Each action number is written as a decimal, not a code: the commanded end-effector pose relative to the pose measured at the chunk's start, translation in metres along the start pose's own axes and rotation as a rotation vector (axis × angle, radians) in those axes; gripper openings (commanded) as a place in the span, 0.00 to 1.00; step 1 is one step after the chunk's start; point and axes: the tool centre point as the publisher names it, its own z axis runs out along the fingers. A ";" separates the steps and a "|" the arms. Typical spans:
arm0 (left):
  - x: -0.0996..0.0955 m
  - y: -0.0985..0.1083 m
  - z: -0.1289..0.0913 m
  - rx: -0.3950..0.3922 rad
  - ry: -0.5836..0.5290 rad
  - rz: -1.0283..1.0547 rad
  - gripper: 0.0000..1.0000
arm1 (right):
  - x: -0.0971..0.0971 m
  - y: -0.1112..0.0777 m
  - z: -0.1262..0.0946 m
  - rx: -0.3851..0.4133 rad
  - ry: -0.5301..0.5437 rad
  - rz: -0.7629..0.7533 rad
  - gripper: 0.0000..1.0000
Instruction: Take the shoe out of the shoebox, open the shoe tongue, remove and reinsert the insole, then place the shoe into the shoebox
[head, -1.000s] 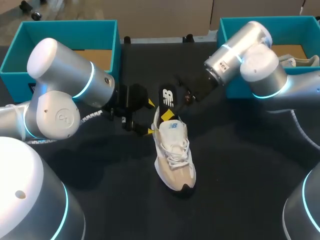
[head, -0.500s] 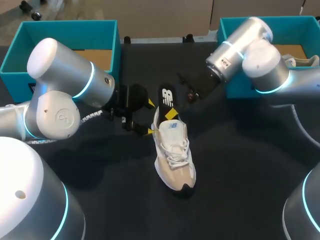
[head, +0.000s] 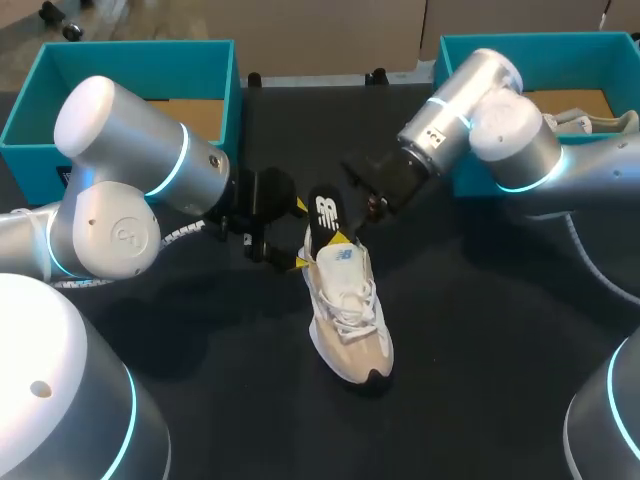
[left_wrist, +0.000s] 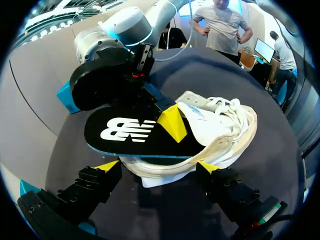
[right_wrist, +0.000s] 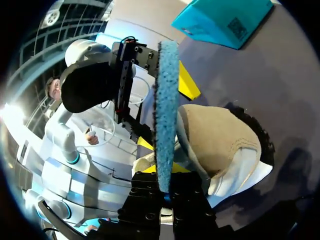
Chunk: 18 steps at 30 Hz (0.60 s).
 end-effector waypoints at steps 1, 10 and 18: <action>0.000 0.000 0.002 -0.001 -0.002 0.000 1.00 | 0.001 -0.003 0.005 0.006 -0.002 0.008 0.00; 0.000 0.000 0.002 -0.001 -0.002 0.000 1.00 | 0.009 0.009 -0.012 0.009 -0.064 -0.023 0.17; 0.000 0.000 0.002 -0.001 -0.002 0.000 1.00 | 0.007 0.021 -0.023 0.038 -0.083 -0.050 0.16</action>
